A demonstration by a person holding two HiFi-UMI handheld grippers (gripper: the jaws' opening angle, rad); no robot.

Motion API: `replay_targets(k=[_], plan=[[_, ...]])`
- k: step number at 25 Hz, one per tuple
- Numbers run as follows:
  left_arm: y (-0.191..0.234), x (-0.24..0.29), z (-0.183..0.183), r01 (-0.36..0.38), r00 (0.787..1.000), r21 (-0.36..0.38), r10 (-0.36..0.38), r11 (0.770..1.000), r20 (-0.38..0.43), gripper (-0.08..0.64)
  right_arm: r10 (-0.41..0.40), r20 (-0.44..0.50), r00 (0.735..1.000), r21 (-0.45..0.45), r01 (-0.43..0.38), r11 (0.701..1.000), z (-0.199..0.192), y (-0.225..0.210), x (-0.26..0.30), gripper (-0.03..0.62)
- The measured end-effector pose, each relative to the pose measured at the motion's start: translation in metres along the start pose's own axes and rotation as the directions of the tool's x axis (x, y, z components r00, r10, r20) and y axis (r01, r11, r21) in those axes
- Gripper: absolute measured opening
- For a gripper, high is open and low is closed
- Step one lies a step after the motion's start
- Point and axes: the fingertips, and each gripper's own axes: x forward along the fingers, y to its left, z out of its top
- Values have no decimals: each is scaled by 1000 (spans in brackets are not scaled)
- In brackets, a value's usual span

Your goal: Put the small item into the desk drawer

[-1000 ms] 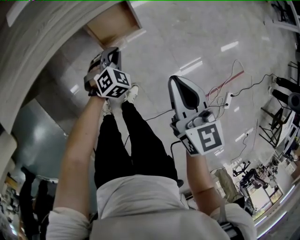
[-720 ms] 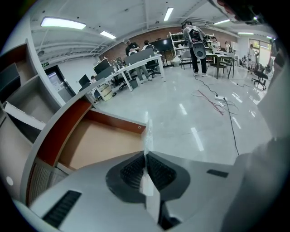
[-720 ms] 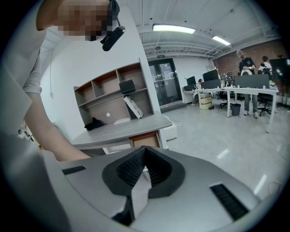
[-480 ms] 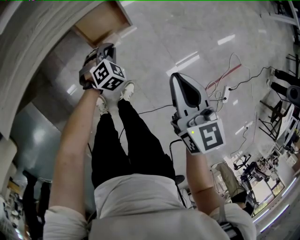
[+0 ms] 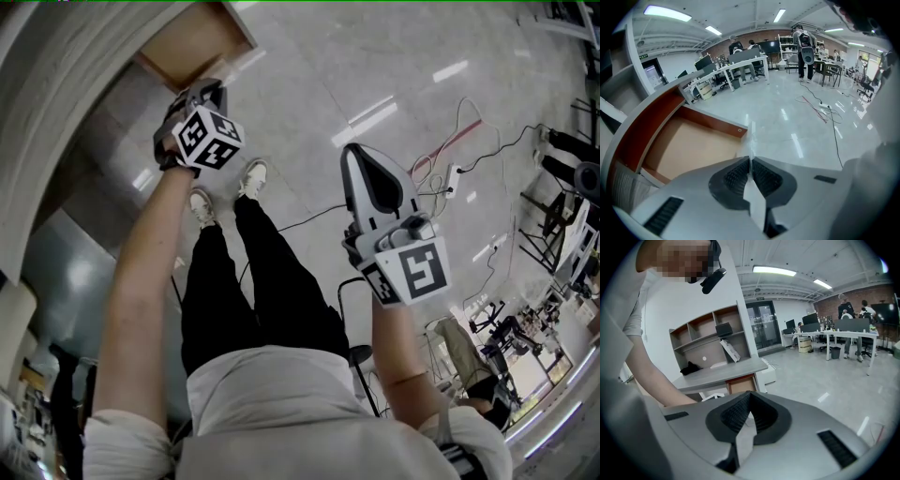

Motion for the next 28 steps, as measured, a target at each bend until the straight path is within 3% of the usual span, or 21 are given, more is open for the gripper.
replay_targets(k=[16, 28], plan=[[3, 12, -2, 85, 996, -98, -89, 992, -33, 32, -15, 2, 1000, 9, 15, 1000, 2, -6, 2, 23], [-4, 11, 9, 126, 992, -149, -124, 981, 21, 189, -31, 6, 1000, 16, 31, 999, 1, -8, -1, 23]])
